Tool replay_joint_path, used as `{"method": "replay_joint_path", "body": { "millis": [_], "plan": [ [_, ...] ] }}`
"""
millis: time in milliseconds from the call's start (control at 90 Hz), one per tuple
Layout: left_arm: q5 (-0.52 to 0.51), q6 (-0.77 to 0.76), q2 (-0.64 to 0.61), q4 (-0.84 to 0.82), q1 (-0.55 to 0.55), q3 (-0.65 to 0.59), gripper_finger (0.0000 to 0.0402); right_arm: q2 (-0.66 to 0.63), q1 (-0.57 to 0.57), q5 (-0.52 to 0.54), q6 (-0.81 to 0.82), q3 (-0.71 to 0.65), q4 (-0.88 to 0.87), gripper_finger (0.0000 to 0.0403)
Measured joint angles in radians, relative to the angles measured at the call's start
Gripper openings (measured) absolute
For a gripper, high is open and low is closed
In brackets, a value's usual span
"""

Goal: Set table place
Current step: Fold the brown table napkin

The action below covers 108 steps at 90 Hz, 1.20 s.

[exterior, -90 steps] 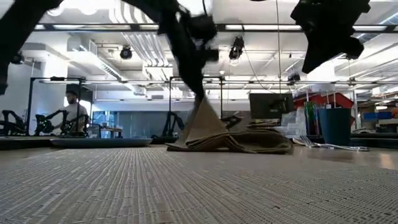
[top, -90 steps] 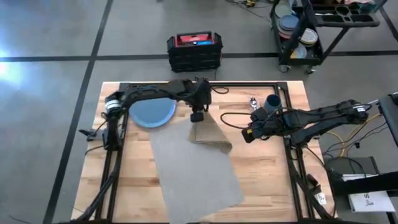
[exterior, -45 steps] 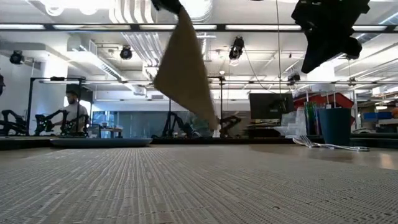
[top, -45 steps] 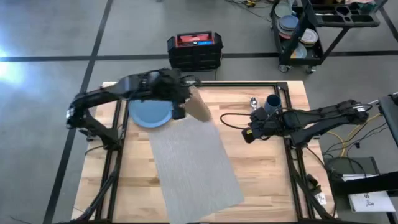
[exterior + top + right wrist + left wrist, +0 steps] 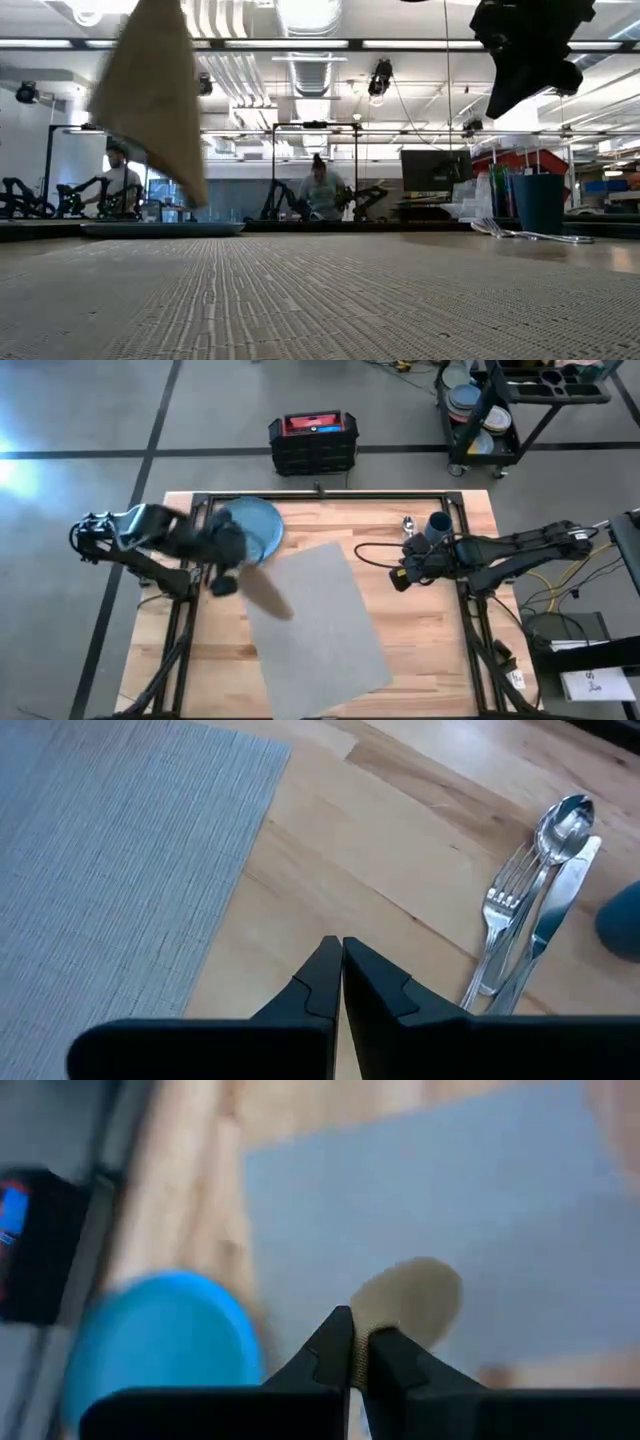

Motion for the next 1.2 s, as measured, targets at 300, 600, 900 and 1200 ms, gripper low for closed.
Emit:
{"method": "replay_joint_path", "body": {
  "millis": [300, 600, 900, 1200],
  "plan": [
    [-0.197, -0.039, 0.150, 0.107, -0.083, 0.000, 0.0000, 0.000, 0.000, -0.002, -0.007, 0.000, 0.008, 0.0000],
    [-0.148, 0.190, 0.292, 0.169, 0.135, -0.048, 0.0000, 0.000, 0.004, -0.005, 0.001, 0.000, 0.008, 0.0000],
    [-0.107, 0.205, 0.258, 0.220, 0.129, 0.087, 0.0000, 0.000, 0.004, -0.003, 0.005, 0.000, 0.009, 0.0000],
    [-0.181, 0.404, 0.278, 0.274, 0.256, 0.107, 0.0000, 0.000, 0.004, 0.006, 0.005, 0.000, 0.013, 0.0000]
  ]
}}
